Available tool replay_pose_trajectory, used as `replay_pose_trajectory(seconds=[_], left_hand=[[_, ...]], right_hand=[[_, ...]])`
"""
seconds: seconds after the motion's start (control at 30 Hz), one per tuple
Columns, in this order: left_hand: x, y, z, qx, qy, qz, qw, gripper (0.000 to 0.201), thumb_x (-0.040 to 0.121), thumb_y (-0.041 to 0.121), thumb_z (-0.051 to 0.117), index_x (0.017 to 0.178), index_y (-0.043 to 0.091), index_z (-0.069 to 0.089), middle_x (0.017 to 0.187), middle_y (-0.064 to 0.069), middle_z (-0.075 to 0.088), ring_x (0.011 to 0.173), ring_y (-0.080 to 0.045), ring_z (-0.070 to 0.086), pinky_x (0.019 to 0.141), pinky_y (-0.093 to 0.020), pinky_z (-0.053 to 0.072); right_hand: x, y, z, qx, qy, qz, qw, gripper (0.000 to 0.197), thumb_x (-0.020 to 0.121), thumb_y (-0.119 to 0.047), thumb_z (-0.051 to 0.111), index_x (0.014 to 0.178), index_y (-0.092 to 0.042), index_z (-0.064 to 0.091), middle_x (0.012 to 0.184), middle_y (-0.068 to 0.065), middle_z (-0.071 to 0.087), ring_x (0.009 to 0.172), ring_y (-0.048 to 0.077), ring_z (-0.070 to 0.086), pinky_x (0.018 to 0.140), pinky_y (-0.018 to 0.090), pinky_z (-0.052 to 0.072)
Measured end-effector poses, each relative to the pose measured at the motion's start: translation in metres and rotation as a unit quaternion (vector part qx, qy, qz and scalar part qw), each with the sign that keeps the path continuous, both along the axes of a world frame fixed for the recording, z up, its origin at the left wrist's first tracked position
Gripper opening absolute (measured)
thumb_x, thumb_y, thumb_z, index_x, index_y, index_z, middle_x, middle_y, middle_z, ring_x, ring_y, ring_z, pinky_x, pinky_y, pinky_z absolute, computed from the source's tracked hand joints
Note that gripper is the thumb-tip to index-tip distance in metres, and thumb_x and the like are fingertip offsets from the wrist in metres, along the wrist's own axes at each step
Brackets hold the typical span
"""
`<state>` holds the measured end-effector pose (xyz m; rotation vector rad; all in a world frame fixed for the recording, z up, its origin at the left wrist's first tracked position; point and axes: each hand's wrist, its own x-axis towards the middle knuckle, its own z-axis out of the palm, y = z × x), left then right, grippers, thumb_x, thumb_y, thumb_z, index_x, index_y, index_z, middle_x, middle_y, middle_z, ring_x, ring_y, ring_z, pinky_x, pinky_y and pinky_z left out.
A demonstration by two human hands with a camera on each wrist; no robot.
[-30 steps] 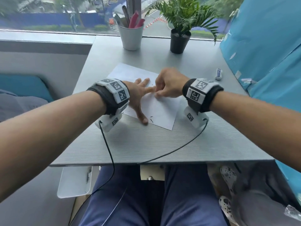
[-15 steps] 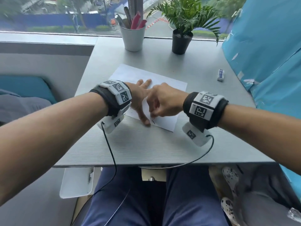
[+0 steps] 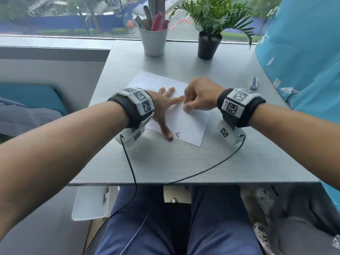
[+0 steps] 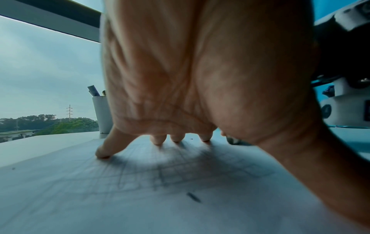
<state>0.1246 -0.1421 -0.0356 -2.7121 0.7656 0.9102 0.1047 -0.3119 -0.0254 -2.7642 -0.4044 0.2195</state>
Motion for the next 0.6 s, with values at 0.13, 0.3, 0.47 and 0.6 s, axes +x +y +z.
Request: replay_pose_trajectory(seconds=[0.13,0.3,0.47,0.6], left_hand=[[0.001,-0.001,0.0,0.003,0.008,-0.002,1.0,0.153,0.046,0.074,0.084,0.15,0.043,-0.025,0.16,0.003,-0.035,0.149,-0.028,-0.026,0.119,-0.066,0.004],[-0.001,-0.002,0.002,0.009,-0.004,-0.003,1.0,0.151,0.047,0.073,0.085,0.151,0.045,-0.021,0.161,0.005,-0.032,0.15,-0.024,-0.023,0.119,-0.065,0.007],[-0.001,-0.001,0.002,0.005,0.009,0.002,1.0,0.152,0.048,0.071,0.085,0.15,0.043,-0.025,0.16,0.003,-0.035,0.149,-0.027,-0.026,0.118,-0.067,0.004],[0.0,-0.003,0.003,0.015,0.001,-0.004,1.0,0.153,0.046,0.072,0.085,0.15,0.045,-0.024,0.16,0.004,-0.034,0.149,-0.025,-0.025,0.119,-0.066,0.006]], right_hand=[[-0.036,0.018,-0.007,0.019,0.052,0.081,0.995,0.011,0.073,-0.014,0.08,0.068,-0.02,0.073,0.072,-0.005,0.069,0.07,0.01,0.066,0.063,0.026,0.055],[-0.008,0.003,0.002,0.011,0.026,0.021,0.999,0.004,0.072,-0.018,0.08,0.074,-0.017,0.077,0.068,-0.005,0.069,0.065,0.01,0.063,0.066,0.031,0.057],[-0.038,0.018,-0.005,0.027,0.062,0.07,0.995,0.01,0.073,-0.013,0.08,0.069,-0.019,0.074,0.072,-0.004,0.072,0.071,0.01,0.068,0.068,0.03,0.059],[-0.025,0.009,0.0,0.022,0.057,0.044,0.997,0.005,0.072,-0.019,0.082,0.072,-0.02,0.077,0.071,-0.004,0.073,0.068,0.009,0.067,0.063,0.024,0.052]])
